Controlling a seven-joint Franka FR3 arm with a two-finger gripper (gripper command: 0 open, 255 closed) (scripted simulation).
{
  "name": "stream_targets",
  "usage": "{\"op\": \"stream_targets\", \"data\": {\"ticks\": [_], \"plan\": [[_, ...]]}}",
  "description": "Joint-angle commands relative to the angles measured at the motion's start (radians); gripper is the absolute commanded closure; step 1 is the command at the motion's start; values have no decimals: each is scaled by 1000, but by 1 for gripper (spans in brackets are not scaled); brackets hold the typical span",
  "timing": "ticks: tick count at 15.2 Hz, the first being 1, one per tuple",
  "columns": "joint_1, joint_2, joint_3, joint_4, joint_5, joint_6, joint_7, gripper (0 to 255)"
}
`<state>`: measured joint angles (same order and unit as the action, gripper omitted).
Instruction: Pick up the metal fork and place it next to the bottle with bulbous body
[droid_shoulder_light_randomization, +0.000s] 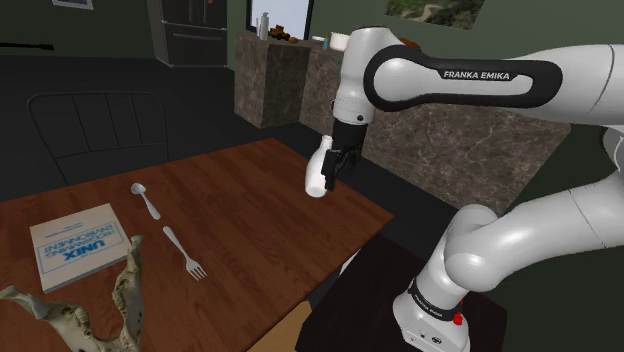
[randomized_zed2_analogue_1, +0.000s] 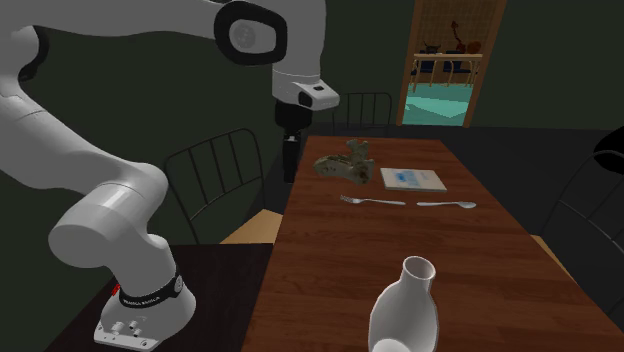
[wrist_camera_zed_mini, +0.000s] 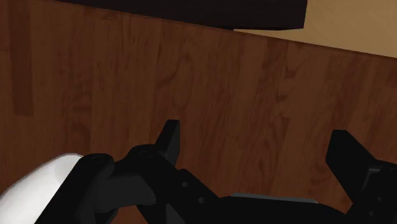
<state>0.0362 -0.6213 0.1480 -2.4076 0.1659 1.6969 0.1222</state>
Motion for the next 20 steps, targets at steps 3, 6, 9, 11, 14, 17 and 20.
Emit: {"op": "stream_targets", "data": {"ticks": [3, 6, 9, 11, 14, 17, 20], "plan": [[15, 118, 78, 16, 26, 117, 86, 0], [20, 216, 130, 46, 27, 192, 147, 0], [22, 321, 178, 89, 14, 262, 213, 0], [24, 396, 207, 124, -4, 304, 260, 0], [29, 513, 244, 186, -46, 358, 336, 0], [42, 635, 270, 261, -103, 401, 417, 0], [65, 761, 281, 349, -170, 429, 498, 0]]}}
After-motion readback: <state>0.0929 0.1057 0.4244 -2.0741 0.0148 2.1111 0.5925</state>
